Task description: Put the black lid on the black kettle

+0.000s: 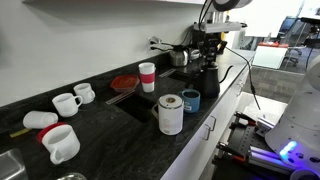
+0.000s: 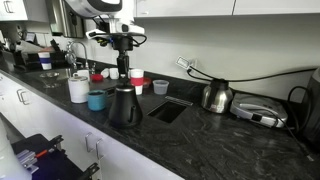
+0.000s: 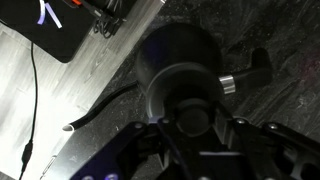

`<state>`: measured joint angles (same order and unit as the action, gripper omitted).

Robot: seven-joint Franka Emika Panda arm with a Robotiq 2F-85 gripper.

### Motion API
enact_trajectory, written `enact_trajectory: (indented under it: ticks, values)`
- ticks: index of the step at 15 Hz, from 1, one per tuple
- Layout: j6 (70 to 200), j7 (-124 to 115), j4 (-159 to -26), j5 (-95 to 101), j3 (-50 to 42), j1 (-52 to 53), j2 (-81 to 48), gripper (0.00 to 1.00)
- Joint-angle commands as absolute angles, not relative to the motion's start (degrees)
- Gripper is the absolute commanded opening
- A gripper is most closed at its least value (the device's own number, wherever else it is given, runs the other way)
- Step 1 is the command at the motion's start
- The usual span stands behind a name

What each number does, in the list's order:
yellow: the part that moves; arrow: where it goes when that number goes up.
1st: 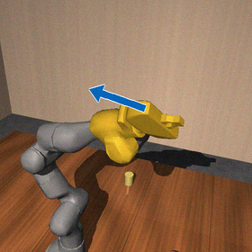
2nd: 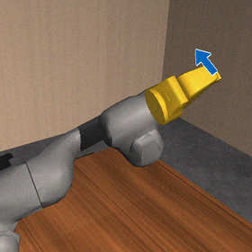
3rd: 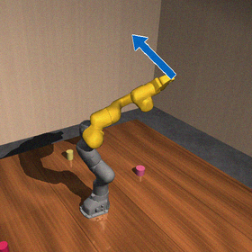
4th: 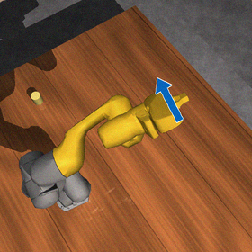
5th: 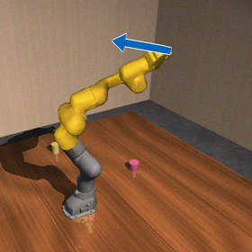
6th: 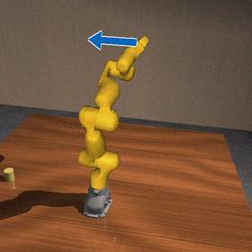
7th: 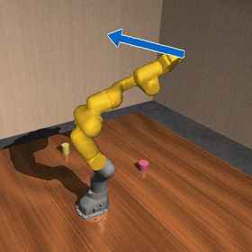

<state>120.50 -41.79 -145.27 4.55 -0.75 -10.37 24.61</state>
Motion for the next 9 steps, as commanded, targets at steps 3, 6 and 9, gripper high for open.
enact_trajectory:
  ticks: [3, 6, 9]
  values:
    - [121.1, -41.2, -144.3, 3.0, -1.2, -10.8, 23.4, 0.74]
    - [120.9, -40.2, -144.2, 2.6, -1.4, -10.5, 24.0, 0.95]
    - [119.4, -38.1, -143.5, 2.4, -1.5, -10.1, 25.8, 1.00]
